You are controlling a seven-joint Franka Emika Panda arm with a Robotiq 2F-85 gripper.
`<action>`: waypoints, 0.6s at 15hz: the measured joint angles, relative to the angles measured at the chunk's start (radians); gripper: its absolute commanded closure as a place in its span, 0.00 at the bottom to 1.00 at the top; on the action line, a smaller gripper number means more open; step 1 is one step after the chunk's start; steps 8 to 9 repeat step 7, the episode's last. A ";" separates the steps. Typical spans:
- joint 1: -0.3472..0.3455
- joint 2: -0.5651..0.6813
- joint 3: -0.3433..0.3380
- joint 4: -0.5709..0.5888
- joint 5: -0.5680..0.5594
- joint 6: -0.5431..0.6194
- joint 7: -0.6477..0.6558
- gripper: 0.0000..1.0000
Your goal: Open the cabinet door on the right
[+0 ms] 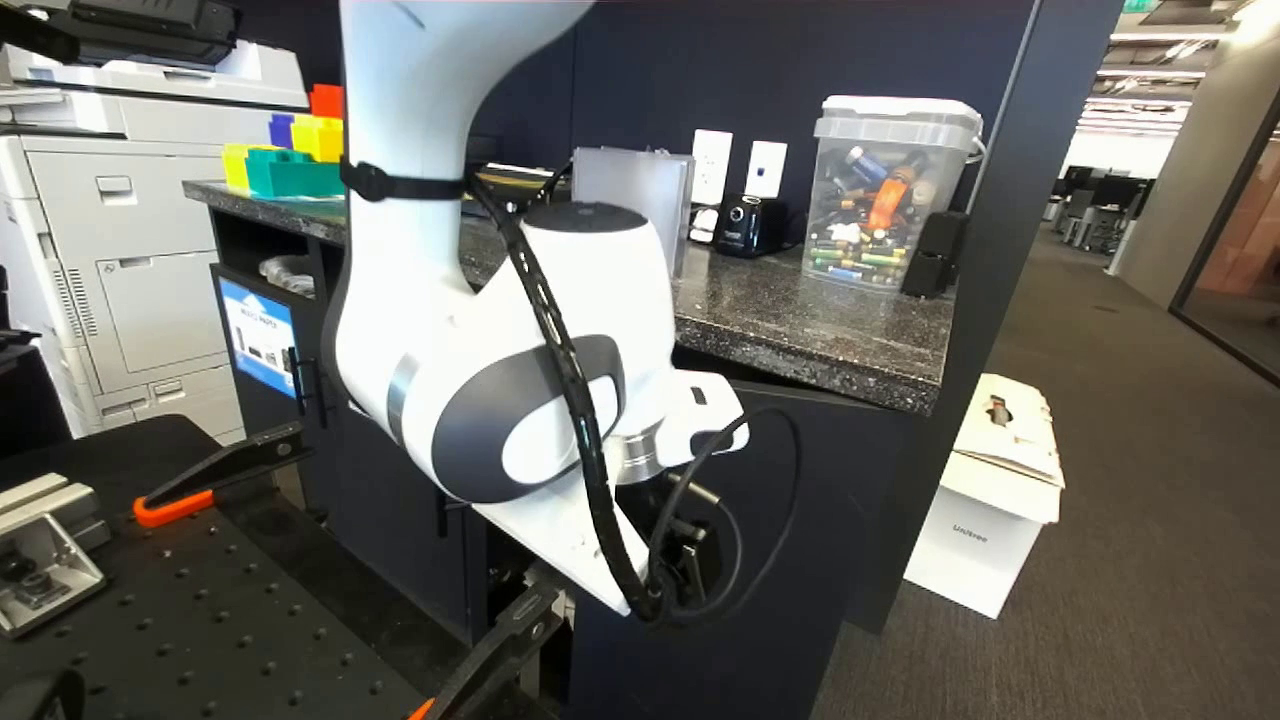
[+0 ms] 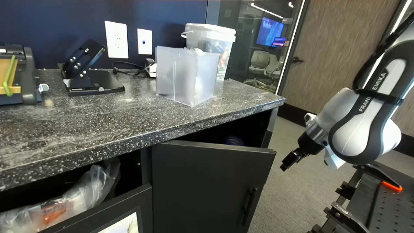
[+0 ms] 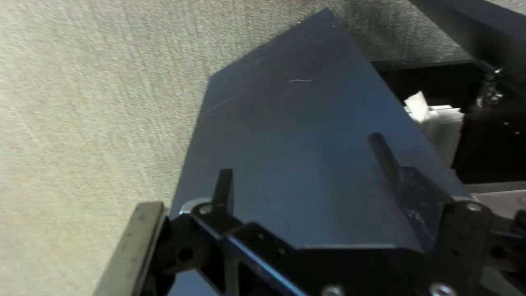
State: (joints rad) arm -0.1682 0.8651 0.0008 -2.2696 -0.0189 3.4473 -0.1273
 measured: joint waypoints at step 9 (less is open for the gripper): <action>0.452 -0.351 -0.512 -0.311 0.277 -0.254 -0.071 0.00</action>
